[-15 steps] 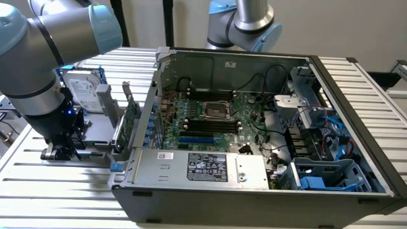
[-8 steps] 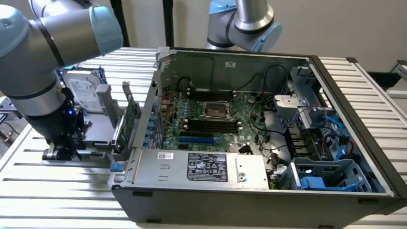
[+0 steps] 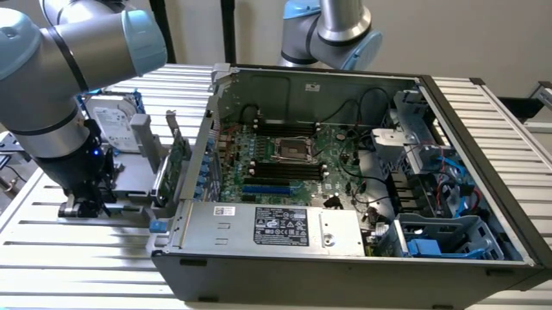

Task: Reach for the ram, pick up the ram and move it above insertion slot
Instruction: 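Pick up the ram and move it above insertion slot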

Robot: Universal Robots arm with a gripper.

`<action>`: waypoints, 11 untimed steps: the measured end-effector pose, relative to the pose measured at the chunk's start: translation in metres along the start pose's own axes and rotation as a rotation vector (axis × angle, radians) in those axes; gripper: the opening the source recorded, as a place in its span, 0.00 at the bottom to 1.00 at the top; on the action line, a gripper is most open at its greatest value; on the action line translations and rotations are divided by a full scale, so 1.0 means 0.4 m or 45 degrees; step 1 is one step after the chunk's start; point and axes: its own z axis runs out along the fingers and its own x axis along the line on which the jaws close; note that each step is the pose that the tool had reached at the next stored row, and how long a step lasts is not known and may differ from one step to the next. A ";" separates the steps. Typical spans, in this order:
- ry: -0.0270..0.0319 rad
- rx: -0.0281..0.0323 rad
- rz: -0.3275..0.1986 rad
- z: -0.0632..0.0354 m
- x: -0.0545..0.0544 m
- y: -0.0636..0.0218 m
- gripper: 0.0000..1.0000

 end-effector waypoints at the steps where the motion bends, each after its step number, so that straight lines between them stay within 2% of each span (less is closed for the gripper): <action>1: 0.0000 -0.0001 0.000 0.000 0.000 0.000 0.35; 2: 0.0000 -0.0001 -0.001 0.000 0.000 0.000 0.35; 3: 0.0001 -0.0001 -0.001 0.000 0.000 0.000 0.28; 4: 0.0002 -0.0001 -0.001 0.000 0.000 0.000 0.28; 5: 0.0002 -0.0001 -0.001 0.000 0.000 0.000 0.16; 11: 0.0001 -0.0001 -0.001 0.000 0.000 0.000 0.13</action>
